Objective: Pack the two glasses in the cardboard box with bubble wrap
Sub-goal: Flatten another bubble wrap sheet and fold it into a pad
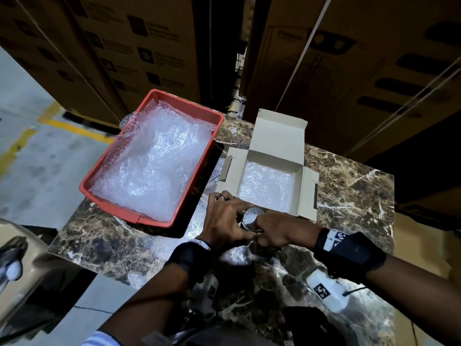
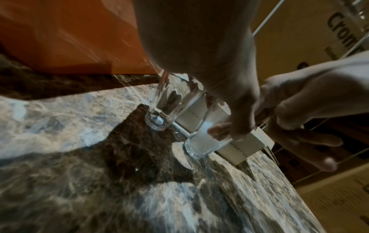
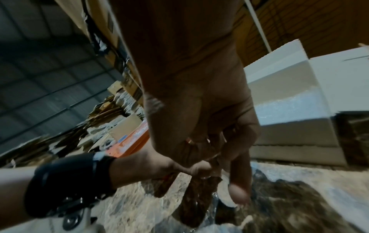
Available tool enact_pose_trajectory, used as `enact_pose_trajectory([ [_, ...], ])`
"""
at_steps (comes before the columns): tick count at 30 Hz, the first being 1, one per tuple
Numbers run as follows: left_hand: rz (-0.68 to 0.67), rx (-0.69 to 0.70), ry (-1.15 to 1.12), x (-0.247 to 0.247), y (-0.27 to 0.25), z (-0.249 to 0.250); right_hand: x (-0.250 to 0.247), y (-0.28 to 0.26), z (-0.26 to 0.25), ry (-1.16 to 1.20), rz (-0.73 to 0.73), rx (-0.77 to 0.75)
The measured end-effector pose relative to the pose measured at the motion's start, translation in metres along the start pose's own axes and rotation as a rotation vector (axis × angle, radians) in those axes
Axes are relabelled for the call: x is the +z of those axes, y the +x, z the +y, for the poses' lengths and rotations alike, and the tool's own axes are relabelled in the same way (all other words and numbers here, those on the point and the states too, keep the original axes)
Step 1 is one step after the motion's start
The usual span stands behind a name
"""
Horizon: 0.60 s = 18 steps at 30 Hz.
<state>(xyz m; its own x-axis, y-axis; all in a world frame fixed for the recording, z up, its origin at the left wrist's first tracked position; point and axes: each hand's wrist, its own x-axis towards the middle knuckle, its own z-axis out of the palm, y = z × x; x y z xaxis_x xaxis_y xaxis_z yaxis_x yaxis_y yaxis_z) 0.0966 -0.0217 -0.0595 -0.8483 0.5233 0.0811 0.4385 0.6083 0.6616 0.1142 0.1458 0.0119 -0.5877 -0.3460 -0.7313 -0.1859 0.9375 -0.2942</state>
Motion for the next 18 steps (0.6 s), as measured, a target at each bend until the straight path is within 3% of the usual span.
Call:
enact_pose_trajectory([
  [6,0.004,-0.01,0.006,0.006,0.002,-0.006,-0.01,0.009,-0.01,-0.117,-0.067,-0.003],
  [13,-0.046,0.006,0.038,0.003,0.004,-0.007,-0.005,0.011,-0.021,-0.077,-0.014,0.056],
  [18,-0.064,-0.001,0.071,0.002,0.004,-0.006,-0.007,-0.002,-0.009,0.114,-0.059,0.081],
])
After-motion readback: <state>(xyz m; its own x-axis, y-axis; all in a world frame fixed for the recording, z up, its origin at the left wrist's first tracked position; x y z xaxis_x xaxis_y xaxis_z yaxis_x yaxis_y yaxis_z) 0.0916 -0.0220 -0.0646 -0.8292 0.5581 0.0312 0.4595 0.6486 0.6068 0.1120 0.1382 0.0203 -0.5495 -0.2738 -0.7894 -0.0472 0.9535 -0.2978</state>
